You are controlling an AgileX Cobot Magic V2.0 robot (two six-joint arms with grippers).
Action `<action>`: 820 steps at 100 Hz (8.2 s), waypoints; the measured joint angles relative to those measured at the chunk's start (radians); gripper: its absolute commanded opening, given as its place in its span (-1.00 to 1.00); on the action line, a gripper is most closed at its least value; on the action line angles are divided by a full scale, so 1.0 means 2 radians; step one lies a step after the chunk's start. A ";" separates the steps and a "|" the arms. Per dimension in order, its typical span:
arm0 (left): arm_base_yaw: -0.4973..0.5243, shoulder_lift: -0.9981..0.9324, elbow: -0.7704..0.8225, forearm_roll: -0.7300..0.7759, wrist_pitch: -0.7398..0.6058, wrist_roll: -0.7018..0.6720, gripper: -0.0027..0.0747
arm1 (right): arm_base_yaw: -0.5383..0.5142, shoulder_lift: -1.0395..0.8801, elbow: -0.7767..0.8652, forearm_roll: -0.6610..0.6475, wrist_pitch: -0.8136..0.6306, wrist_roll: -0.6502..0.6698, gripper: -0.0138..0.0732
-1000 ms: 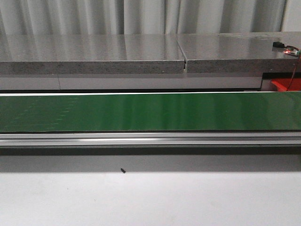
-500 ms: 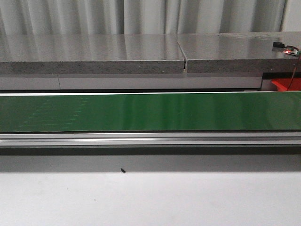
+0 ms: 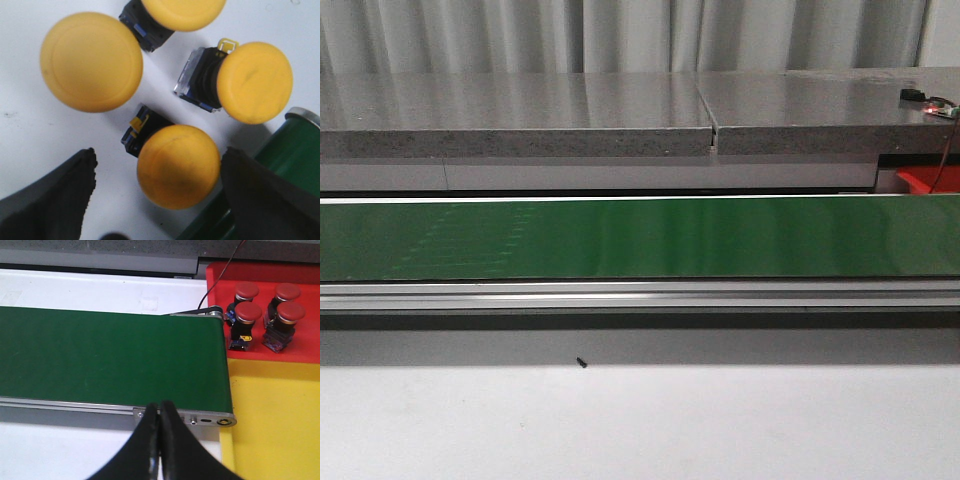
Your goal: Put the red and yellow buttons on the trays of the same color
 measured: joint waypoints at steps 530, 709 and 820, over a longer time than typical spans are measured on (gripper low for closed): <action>0.046 0.050 -0.044 -0.001 -0.059 0.277 -0.36 | 0.000 0.000 0.000 0.000 0.000 0.000 -0.84; -0.058 -0.232 0.185 -0.021 -0.057 0.282 -0.20 | 0.000 0.000 0.000 0.000 0.000 0.000 -0.84; -0.159 -0.383 0.185 -0.090 -0.066 0.331 -0.97 | 0.000 0.000 0.000 0.000 0.000 0.000 -0.84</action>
